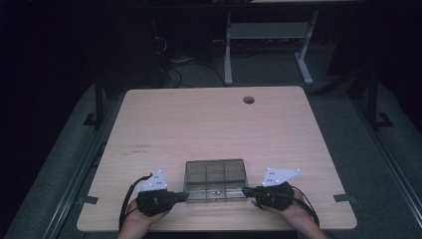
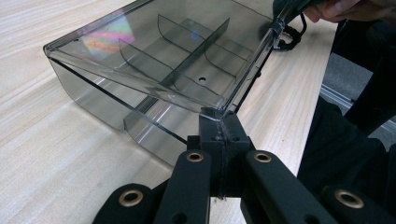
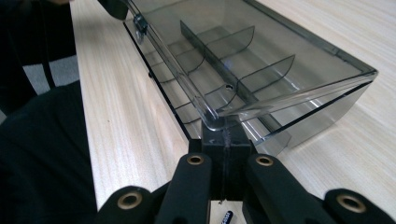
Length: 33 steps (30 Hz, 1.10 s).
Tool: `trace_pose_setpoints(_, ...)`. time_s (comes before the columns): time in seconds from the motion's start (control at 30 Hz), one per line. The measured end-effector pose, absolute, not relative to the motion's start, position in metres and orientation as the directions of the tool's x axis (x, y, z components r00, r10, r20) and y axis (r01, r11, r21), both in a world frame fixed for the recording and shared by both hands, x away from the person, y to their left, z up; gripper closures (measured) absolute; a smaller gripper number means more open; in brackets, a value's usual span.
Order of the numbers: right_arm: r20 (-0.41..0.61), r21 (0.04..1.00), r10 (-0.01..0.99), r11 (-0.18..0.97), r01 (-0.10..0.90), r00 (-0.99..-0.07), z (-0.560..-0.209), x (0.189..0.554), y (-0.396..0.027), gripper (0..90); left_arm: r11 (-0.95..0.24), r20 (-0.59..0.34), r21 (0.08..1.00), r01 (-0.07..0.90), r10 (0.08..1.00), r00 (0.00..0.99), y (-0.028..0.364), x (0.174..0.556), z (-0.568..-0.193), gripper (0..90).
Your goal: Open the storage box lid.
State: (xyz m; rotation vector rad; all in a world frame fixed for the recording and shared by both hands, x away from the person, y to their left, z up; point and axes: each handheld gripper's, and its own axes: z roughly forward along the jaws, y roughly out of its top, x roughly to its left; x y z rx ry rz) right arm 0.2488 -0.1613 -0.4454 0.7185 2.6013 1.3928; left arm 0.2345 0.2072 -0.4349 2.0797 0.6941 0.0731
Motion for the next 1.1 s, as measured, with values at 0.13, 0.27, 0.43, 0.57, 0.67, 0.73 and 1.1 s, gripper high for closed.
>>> trace_pose_setpoints(0.13, 0.128, 0.807, 0.446, 0.473, 0.355, -0.886, -0.4468, 0.2492, -0.1578, 89.8, -0.423, -0.208, 0.788, 0.448, 0.502, 0.84, 0.2074, 0.2347, -0.4348, 89.8)
trace_pose_setpoints(0.27, 0.137, 0.804, 0.437, 0.476, 0.358, -0.889, -0.4476, 0.2485, -0.1563, 89.9, -0.42, -0.208, 0.79, 0.447, 0.503, 0.839, 0.2076, 0.2347, -0.4342, 89.8)
trace_pose_setpoints(0.43, 0.142, 0.802, 0.431, 0.478, 0.359, -0.891, -0.4478, 0.2457, -0.1559, 89.8, -0.415, -0.207, 0.793, 0.445, 0.504, 0.839, 0.2078, 0.2347, -0.4334, 89.8)
trace_pose_setpoints(0.57, 0.133, 0.803, 0.428, 0.483, 0.35, -0.894, -0.4477, 0.244, -0.1559, 89.8, -0.413, -0.204, 0.798, 0.439, 0.5, 0.841, 0.2078, 0.2348, -0.4323, 89.8)
trace_pose_setpoints(0.67, 0.135, 0.803, 0.424, 0.483, 0.349, -0.895, -0.4479, 0.2444, -0.1562, 89.8, -0.403, -0.208, 0.804, 0.437, 0.499, 0.842, 0.2076, 0.2352, -0.431, 89.8)
trace_pose_setpoints(0.73, 0.134, 0.803, 0.425, 0.482, 0.349, -0.895, -0.4481, 0.2444, -0.156, 89.8, -0.401, -0.205, 0.807, 0.433, 0.498, 0.842, 0.2074, 0.2355, -0.4299, 89.8)
trace_pose_setpoints(1.1, 0.131, 0.805, 0.423, 0.483, 0.345, -0.896, -0.4484, 0.2443, -0.1565, 89.8, -0.377, -0.21, 0.822, 0.427, 0.496, 0.842, 0.2066, 0.2377, -0.4251, 89.8)
